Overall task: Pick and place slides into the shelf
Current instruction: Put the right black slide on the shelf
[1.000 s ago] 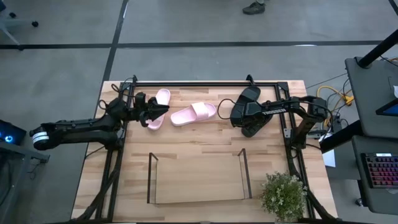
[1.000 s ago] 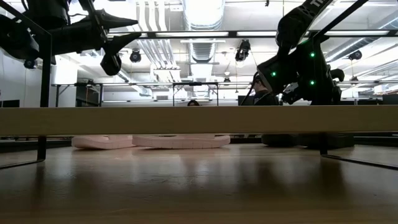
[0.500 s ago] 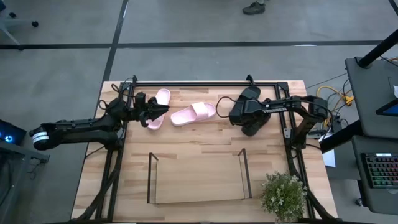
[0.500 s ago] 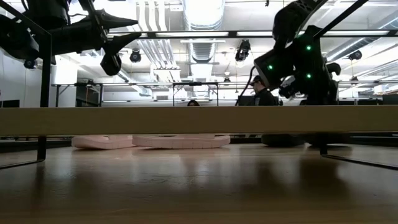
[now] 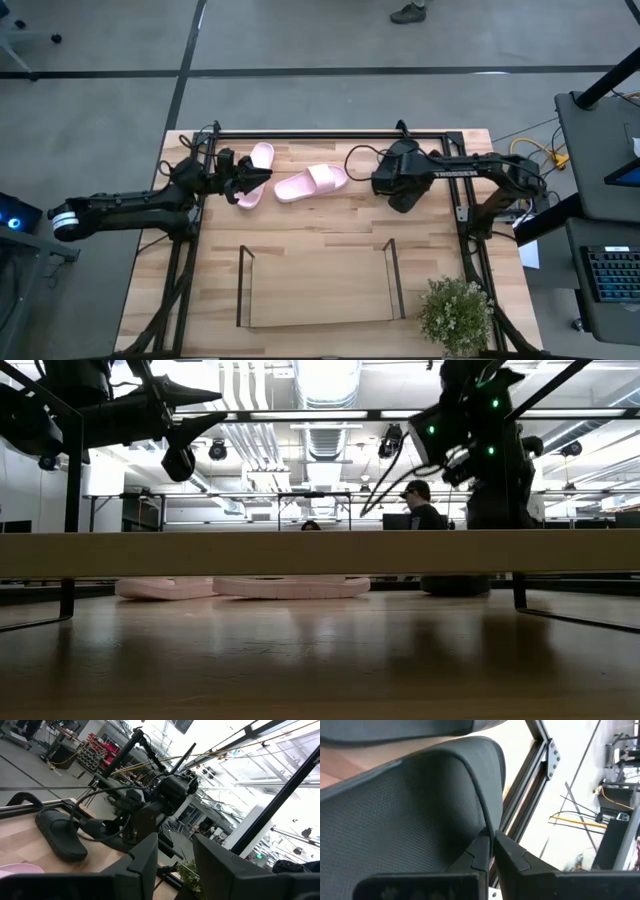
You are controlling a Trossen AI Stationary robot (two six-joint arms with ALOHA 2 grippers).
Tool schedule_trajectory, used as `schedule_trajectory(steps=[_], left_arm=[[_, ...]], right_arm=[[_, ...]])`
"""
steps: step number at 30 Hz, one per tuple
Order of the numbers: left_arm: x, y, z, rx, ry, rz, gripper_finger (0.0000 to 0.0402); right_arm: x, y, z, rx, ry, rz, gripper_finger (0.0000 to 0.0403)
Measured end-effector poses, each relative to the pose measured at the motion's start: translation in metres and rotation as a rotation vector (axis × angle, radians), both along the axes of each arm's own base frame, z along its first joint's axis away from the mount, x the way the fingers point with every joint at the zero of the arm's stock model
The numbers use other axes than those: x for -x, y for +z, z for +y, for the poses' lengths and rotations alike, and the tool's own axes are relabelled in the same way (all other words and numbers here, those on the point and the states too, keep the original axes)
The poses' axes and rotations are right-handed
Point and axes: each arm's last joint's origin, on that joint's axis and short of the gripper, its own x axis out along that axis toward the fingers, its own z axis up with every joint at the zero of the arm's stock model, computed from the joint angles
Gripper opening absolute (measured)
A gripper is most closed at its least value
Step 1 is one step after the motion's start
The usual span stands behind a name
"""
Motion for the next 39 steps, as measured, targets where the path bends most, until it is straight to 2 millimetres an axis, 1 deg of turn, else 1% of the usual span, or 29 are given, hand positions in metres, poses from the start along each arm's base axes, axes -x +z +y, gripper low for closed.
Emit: schedule_trajectory(steps=[4,12,19,23,31,34,39], left_arm=[[0.000,0.000,0.000,0.000,0.000,0.000,0.0110],[0.000,0.000,0.000,0.000,0.000,0.000,0.0110],[0.000,0.000,0.000,0.000,0.000,0.000,0.0110],[0.000,0.000,0.000,0.000,0.000,0.000,0.0110],[0.000,0.000,0.000,0.001,0.000,0.000,0.0110],[0.000,0.000,0.000,0.001,0.000,0.000,0.0110],[0.000,0.000,0.000,0.001,0.000,0.000,0.0110]], right_arm=[[0.000,0.019,0.002,0.019,0.012,-0.056,0.0010],[-0.004,0.063,0.003,0.093,0.046,-0.176,0.0010],[-0.015,0.095,0.009,0.109,0.115,-0.277,0.0010],[-0.021,0.118,0.019,0.120,0.155,-0.366,0.0010],[-0.029,0.159,0.047,0.119,0.233,-0.543,0.0010],[-0.035,0.168,0.059,0.114,0.270,-0.569,0.0010],[-0.049,0.174,0.076,0.116,0.353,-0.583,0.0010]])
